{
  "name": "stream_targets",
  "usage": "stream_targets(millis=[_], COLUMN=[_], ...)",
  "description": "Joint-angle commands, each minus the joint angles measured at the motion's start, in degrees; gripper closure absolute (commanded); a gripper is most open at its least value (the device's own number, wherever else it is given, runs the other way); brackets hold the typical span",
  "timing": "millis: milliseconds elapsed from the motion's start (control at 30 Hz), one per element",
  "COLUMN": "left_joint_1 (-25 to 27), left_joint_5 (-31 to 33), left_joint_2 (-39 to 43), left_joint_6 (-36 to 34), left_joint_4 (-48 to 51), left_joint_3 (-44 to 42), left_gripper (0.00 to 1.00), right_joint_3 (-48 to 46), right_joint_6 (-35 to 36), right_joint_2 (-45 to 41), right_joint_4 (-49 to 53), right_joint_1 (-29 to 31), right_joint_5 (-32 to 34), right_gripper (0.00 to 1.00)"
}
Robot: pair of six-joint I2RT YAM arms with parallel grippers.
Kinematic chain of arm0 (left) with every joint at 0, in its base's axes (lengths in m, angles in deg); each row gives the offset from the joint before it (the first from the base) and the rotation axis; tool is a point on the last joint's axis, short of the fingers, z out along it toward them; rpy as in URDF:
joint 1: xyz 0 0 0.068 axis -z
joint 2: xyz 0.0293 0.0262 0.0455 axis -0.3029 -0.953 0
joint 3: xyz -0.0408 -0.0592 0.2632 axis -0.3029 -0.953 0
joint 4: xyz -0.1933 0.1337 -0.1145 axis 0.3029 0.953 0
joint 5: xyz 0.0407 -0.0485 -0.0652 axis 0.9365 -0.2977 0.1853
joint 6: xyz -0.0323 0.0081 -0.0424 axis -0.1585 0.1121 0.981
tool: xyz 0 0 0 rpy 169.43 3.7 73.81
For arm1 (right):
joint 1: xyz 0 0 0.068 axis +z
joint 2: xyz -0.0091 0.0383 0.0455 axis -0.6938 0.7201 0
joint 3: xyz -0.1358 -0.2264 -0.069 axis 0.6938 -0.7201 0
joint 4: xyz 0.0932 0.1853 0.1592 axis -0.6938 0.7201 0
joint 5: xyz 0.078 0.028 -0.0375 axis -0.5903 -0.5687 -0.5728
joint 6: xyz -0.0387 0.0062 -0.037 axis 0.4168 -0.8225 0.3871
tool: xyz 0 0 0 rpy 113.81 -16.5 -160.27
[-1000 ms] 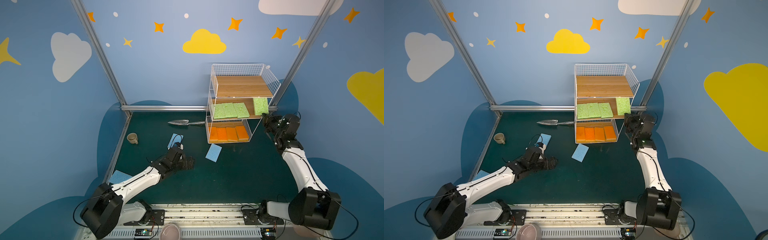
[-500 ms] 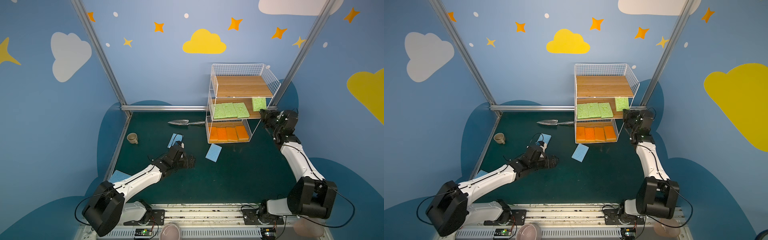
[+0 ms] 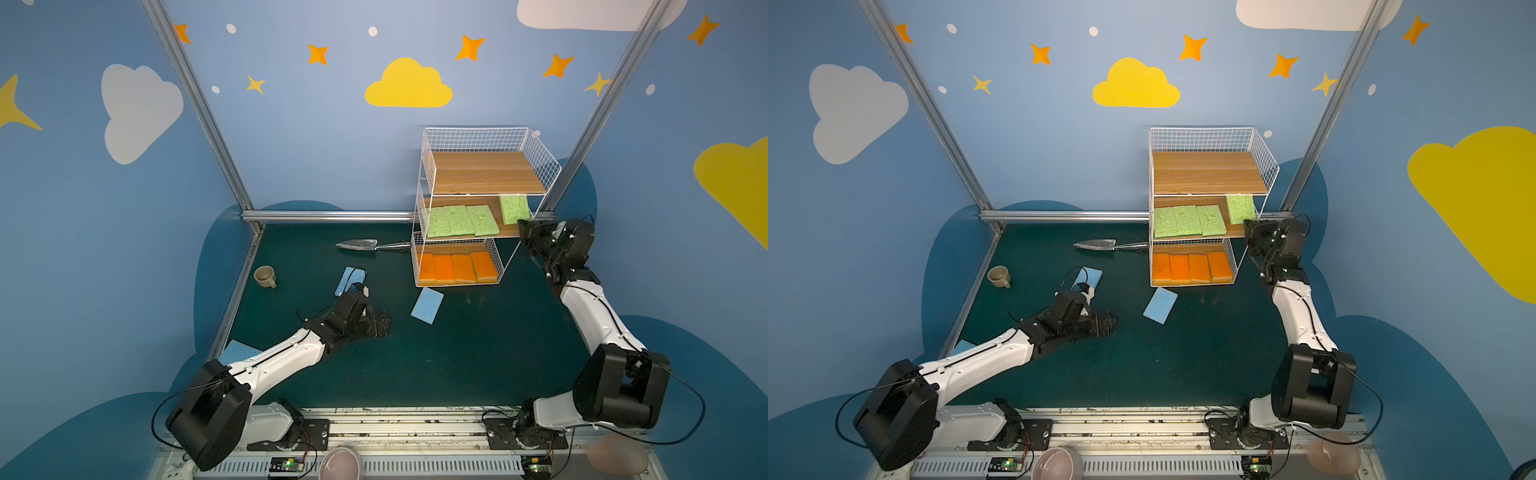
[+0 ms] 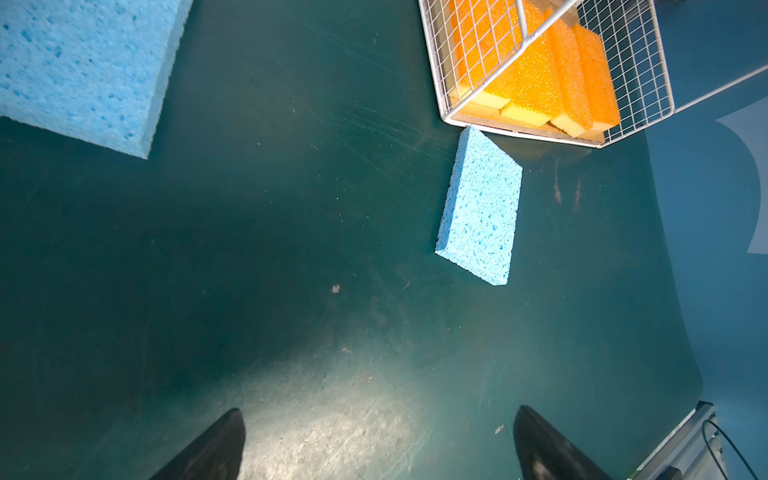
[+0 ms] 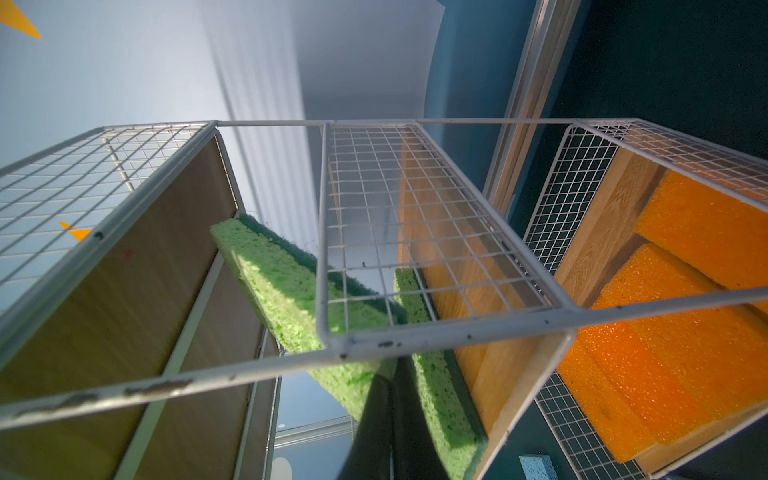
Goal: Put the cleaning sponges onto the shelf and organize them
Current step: 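Lower the green sponge beside the others and open the right gripper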
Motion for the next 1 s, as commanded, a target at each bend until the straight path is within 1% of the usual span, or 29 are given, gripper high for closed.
stream_targets(millis=[0, 633, 833, 967], left_joint_1=[-0.14, -0.15, -0.13, -0.15], left_joint_5=[-0.81, -2.93, -3.2, -3.12], left_joint_2=[-0.54, 0.13, 0.21, 0.56], left_joint_6=[-0.3, -0.07, -0.16, -0.27], left_joint_4=[0.2, -1.48, -1.34, -1.15], left_joint_3=[0.72, -1.26, -1.16, -1.34], left_gripper=[0.0, 0.0, 0.0, 0.0], right_joint_3=[0.33, -3.71, -3.23, -2.65], right_joint_6=[1.06, 0.7, 0.01, 0.16], right_joint_2=[0.23, -2.09, -0.55, -0.26], right_joint_4=[-0.63, -1.35, -2.94, -1.99], right_joint_1=[-0.42, -0.35, -0.67, -0.7], right_joint_5=[-0.81, -1.57, -1.61, -1.4], right_gripper=[1.0, 1.0, 1.0, 1.0])
